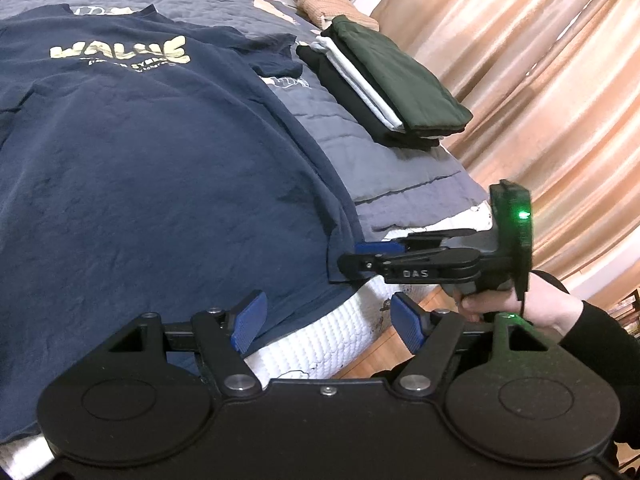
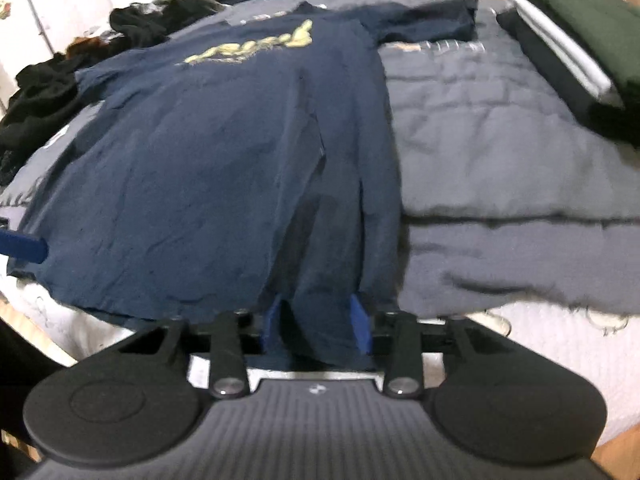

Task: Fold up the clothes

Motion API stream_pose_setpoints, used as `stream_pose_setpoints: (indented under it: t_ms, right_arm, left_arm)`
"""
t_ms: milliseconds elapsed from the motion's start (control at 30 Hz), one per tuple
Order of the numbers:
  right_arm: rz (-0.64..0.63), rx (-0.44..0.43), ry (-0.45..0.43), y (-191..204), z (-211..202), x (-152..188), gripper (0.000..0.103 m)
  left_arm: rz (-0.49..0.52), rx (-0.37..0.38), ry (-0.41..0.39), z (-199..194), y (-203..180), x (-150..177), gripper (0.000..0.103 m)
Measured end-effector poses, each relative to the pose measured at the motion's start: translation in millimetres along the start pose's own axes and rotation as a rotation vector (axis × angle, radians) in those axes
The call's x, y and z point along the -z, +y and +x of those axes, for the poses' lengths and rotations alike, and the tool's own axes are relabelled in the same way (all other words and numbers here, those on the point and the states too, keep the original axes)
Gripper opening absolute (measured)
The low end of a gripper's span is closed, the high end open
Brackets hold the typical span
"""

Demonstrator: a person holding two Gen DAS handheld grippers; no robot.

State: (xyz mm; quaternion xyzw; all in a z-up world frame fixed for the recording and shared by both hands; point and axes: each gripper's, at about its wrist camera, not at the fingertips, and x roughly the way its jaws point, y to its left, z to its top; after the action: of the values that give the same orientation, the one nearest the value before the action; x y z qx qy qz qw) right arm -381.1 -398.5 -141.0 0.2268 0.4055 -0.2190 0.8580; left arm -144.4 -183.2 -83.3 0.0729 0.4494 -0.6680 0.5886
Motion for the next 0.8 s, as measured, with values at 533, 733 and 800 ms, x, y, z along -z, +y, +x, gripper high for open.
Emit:
stream_pose_setpoints:
  t_ms: [533,733,800]
  right_arm:
    - [0.176,-0.017,-0.11,-34.6,-52.2,6.0,0.002]
    - [0.197,-0.015,-0.084,-35.3,-46.7,5.5,0.002]
    - [0.2,-0.012,-0.083,-34.1,-46.1,4.4,0.002]
  left_arm:
    - [-0.054,-0.068,-0.059,-21.9,16.7,-1.9,0.068]
    - [-0.125,-0.254,-0.088,-59.3,46.9,-3.1,0.068]
    - [-0.112,-0.336,-0.078,-77.9,57.6,-2.7,0.068]
